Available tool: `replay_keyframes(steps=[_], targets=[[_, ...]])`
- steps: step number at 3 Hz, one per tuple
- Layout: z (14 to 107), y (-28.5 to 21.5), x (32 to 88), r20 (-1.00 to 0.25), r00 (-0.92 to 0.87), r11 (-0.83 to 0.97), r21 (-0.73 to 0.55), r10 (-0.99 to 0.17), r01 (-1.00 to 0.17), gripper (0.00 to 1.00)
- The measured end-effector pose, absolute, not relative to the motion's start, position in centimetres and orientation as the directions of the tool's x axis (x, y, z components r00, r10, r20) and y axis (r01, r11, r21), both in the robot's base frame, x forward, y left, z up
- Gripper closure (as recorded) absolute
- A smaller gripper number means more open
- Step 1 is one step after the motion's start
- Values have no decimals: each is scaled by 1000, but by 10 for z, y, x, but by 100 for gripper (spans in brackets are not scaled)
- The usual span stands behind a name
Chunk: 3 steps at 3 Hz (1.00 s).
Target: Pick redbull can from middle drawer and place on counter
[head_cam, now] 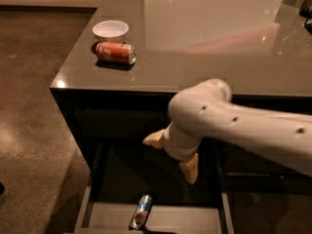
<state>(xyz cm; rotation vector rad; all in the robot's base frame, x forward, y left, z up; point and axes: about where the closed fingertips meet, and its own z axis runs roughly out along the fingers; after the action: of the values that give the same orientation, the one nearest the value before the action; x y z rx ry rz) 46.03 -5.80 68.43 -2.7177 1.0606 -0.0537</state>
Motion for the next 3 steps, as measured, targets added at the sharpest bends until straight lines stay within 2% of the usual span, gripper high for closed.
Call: replay_keyframes(steps=[1,2,3], targets=[[579,-49,438,-44,848,-834,-161,-528,-527,0],[579,-49,438,-44,848,-834,-161,-528,-527,0],[553,-22,432,-112,875,-863,-148,-471,-483,0]])
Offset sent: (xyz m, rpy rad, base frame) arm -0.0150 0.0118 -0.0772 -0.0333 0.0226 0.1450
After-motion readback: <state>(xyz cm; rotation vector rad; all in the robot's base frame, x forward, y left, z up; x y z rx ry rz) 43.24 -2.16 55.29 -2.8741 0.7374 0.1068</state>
